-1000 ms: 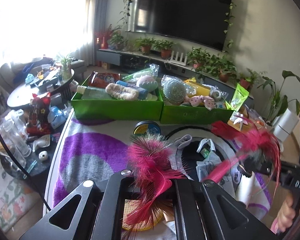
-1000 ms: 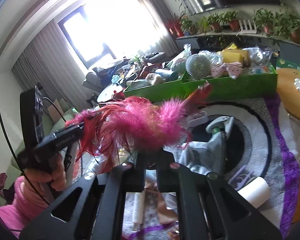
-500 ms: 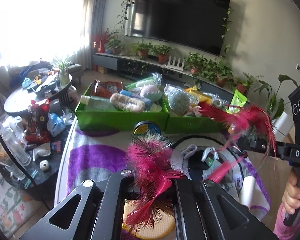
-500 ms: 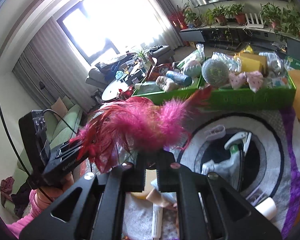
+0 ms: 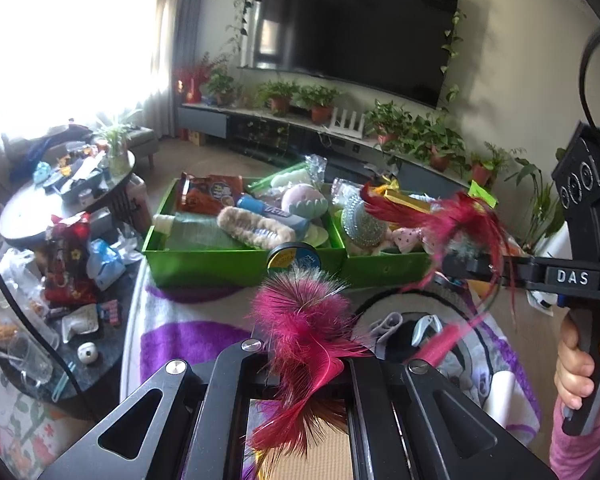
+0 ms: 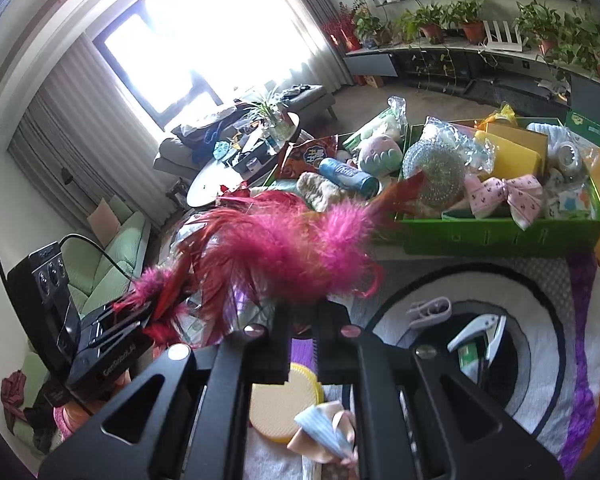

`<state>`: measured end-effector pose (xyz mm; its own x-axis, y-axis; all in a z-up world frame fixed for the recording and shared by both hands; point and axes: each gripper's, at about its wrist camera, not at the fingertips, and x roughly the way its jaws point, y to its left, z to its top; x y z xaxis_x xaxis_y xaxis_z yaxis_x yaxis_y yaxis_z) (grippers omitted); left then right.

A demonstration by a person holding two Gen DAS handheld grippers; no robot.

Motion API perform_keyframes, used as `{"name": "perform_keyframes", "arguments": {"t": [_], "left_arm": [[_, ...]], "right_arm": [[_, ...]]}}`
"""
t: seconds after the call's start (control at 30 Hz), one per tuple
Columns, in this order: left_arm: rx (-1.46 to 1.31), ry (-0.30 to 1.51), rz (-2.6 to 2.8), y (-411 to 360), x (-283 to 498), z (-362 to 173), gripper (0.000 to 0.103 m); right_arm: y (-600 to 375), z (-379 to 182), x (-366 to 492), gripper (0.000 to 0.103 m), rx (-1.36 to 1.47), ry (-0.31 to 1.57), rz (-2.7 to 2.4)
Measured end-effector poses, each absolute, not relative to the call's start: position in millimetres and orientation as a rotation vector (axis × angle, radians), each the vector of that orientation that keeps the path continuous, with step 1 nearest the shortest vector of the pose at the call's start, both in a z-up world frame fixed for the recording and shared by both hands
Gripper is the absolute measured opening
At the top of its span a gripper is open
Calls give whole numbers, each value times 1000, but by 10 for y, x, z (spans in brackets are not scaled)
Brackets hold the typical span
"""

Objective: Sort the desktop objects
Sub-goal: 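Bring both held feather toys over the green boxes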

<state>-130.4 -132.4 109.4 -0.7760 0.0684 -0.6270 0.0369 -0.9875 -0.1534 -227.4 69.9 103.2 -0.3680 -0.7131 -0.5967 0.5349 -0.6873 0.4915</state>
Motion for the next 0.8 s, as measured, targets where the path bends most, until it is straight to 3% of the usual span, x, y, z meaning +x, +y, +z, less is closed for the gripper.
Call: {"name": "perform_keyframes", "arguments": {"t": [0.8], "left_arm": [[-1206,-152,2746,-1088,-2547,834,4]], "right_arm": [[223,983,-3436,10,1159,-237,-2138]]}}
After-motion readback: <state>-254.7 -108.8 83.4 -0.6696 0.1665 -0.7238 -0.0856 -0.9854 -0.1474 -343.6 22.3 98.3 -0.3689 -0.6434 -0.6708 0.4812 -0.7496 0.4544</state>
